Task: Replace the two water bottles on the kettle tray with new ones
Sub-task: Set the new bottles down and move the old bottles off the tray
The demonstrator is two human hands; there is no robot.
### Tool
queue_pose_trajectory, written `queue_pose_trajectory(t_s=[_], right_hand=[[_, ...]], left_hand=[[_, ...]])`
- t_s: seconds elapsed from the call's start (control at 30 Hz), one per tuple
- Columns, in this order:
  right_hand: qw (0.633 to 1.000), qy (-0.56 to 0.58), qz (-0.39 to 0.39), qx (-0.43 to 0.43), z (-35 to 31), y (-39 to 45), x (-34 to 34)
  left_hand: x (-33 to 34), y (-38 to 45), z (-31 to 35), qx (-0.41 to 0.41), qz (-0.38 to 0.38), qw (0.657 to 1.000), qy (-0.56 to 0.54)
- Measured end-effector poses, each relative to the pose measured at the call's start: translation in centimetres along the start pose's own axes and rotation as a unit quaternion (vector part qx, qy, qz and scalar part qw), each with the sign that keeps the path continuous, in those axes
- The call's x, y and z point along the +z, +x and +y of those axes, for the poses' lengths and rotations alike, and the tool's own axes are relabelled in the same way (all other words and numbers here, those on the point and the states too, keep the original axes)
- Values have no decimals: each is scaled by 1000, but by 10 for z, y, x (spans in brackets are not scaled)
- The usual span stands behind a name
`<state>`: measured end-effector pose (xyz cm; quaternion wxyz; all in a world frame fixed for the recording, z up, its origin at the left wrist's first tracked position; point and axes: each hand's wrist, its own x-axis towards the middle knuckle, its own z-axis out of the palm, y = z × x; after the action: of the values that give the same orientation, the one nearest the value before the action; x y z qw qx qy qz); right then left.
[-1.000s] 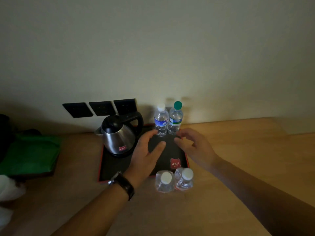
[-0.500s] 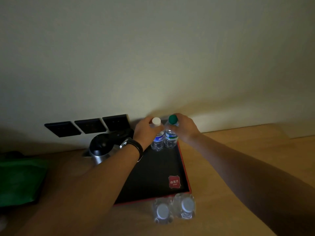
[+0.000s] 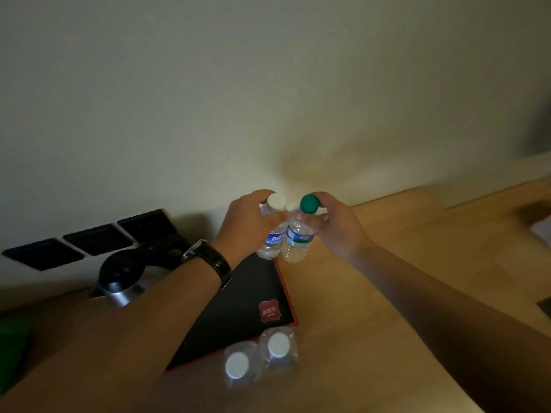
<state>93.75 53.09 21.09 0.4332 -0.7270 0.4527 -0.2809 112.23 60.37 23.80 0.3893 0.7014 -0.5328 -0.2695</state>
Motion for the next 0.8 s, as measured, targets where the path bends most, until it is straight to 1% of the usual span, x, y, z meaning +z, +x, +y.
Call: queue_pose_trajectory(t_s=[0.1, 0.27, 0.43, 0.5, 0.63, 0.8], right_hand=[[998, 0, 51, 27, 19, -21, -47], [990, -12, 108, 87, 63, -57, -113], [969, -28, 186, 159, 120, -103, -177], [962, -34, 205, 178, 138, -119, -193], [955, -39, 214, 204, 166, -143, -209], [949, -51, 226, 215, 176, -152, -219]], left_hand=[[43, 8, 31, 29, -50, 998, -20], [124, 17, 68, 35, -129, 990, -42], [216, 11, 103, 51, -206, 976, -51], [245, 6, 111, 54, -227, 971, -54], [288, -5, 118, 44, -257, 964, -57], [307, -9, 124, 30, -263, 963, -50]])
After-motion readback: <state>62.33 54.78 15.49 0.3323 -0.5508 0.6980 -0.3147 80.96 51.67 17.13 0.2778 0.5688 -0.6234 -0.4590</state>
